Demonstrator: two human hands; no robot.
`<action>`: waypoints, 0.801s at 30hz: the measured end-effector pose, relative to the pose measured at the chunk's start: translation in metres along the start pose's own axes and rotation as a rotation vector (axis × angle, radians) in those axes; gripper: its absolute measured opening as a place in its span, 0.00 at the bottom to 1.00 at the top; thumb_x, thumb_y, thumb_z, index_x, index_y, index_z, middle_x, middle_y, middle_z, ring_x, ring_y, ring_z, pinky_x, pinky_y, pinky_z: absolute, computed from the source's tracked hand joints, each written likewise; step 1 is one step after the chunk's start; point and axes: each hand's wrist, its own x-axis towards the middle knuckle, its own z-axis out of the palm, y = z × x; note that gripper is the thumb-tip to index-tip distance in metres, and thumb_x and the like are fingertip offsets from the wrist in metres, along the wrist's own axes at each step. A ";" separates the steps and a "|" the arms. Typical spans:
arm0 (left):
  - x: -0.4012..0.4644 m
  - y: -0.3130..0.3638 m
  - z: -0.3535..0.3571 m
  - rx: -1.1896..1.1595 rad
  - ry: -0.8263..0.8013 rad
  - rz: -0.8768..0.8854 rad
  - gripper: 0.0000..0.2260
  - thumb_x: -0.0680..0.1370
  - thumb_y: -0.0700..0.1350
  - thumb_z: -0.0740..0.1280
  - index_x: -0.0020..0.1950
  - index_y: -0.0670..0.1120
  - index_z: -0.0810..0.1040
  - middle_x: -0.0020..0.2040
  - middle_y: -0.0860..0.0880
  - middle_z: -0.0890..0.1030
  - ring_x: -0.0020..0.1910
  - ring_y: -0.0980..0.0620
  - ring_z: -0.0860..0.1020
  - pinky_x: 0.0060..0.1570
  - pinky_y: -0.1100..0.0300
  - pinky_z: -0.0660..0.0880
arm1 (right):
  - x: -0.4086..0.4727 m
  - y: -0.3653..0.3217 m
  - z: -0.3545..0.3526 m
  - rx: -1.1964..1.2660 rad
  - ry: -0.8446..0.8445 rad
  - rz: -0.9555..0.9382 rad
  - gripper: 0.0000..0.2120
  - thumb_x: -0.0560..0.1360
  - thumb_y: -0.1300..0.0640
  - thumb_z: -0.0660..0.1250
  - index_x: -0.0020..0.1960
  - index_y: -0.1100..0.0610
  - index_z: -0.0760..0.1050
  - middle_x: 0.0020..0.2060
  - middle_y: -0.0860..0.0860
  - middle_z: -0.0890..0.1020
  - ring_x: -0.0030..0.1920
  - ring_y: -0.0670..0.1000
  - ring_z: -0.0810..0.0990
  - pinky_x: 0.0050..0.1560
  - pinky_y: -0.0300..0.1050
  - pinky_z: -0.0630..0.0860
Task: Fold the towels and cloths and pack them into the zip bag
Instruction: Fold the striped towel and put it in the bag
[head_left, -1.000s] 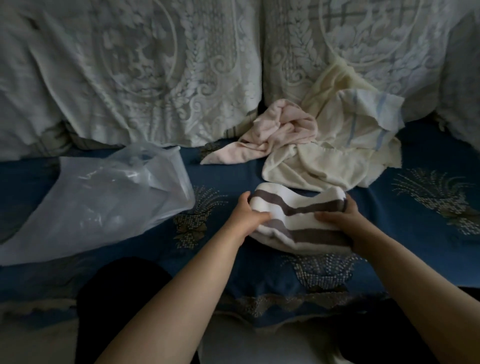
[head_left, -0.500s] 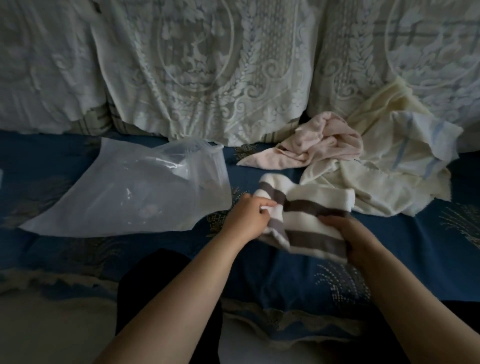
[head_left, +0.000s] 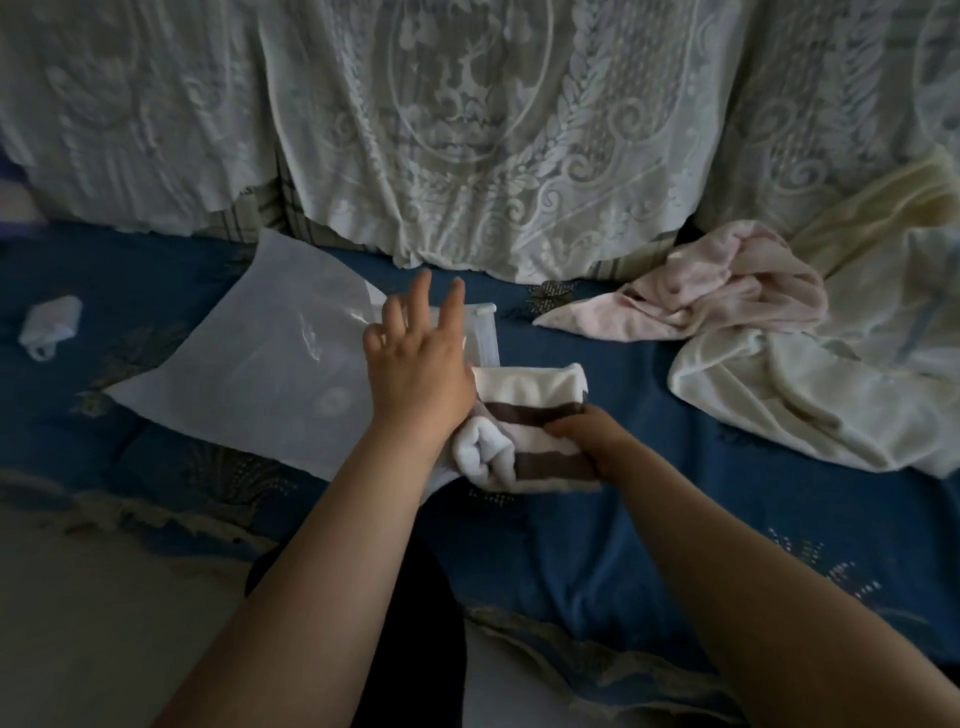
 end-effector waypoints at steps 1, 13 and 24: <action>-0.002 -0.002 0.008 0.004 -0.046 -0.031 0.35 0.74 0.45 0.65 0.76 0.52 0.50 0.76 0.46 0.53 0.71 0.42 0.58 0.63 0.47 0.62 | 0.001 0.003 0.000 0.023 0.011 -0.013 0.21 0.72 0.69 0.65 0.65 0.65 0.70 0.49 0.60 0.79 0.42 0.55 0.78 0.41 0.46 0.76; -0.004 -0.016 0.029 -0.037 -0.194 -0.158 0.27 0.75 0.43 0.61 0.72 0.44 0.57 0.64 0.40 0.68 0.61 0.40 0.68 0.47 0.51 0.69 | 0.011 -0.022 0.001 0.024 0.079 -0.235 0.17 0.72 0.70 0.65 0.59 0.60 0.74 0.50 0.60 0.80 0.50 0.59 0.79 0.50 0.52 0.76; -0.002 -0.046 0.027 0.000 -0.159 -0.099 0.10 0.77 0.44 0.55 0.49 0.42 0.74 0.50 0.41 0.78 0.50 0.40 0.75 0.44 0.53 0.68 | 0.008 -0.030 0.028 0.379 -0.035 -0.141 0.09 0.73 0.73 0.62 0.50 0.65 0.76 0.36 0.60 0.79 0.33 0.55 0.79 0.35 0.46 0.78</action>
